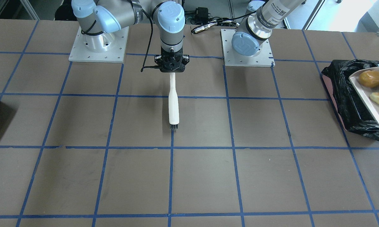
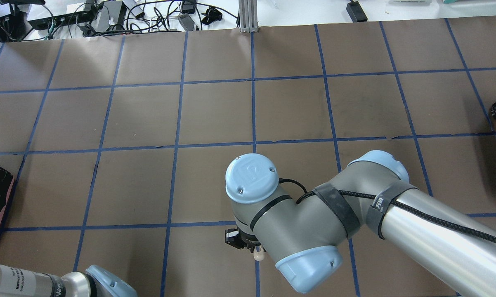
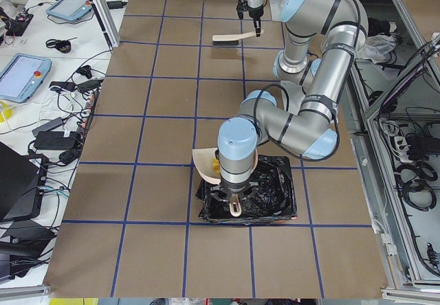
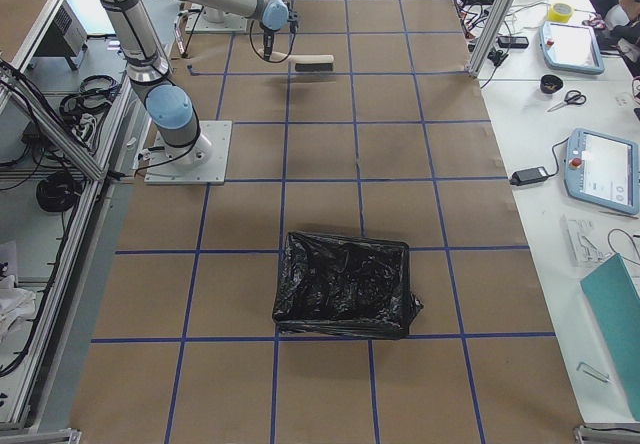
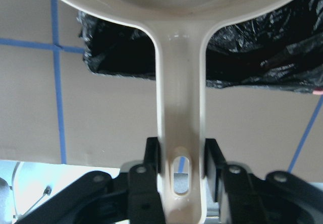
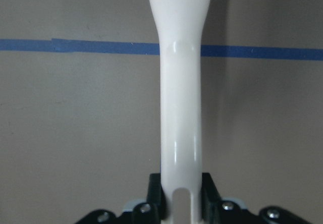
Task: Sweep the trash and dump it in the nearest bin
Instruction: 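Tilt the dustpan over the black trash bag with the left gripper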
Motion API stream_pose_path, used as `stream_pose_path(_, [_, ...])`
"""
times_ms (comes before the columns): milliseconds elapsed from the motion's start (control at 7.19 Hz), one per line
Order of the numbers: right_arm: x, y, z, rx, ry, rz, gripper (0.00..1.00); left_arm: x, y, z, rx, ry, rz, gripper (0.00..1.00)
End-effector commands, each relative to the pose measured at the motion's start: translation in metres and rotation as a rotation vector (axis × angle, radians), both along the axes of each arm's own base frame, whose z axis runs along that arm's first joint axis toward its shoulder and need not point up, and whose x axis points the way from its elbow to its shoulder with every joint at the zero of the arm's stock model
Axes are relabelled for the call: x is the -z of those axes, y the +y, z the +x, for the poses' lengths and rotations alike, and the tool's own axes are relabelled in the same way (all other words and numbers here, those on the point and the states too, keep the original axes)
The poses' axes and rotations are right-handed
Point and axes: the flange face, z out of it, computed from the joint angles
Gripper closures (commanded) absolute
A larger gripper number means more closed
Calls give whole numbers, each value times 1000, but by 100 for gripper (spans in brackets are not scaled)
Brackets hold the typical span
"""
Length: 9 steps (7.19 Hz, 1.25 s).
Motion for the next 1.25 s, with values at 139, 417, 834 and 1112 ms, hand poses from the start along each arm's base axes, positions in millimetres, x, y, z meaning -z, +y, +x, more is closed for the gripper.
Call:
stream_pose_path(139, [2, -5, 3, 2, -39, -27, 100, -1, 40, 27, -165, -109, 116, 100])
stream_pose_path(417, [8, -6, 4, 5, -31, -20, 100, 6, 49, 27, -269, -139, 187, 100])
stream_pose_path(834, [10, -7, 2, 11, -27, -15, 100, 8, 51, 8, -405, -185, 221, 100])
stream_pose_path(1112, [16, -10, 1, 7, -21, -4, 100, -13, 61, -5, -453, -230, 262, 100])
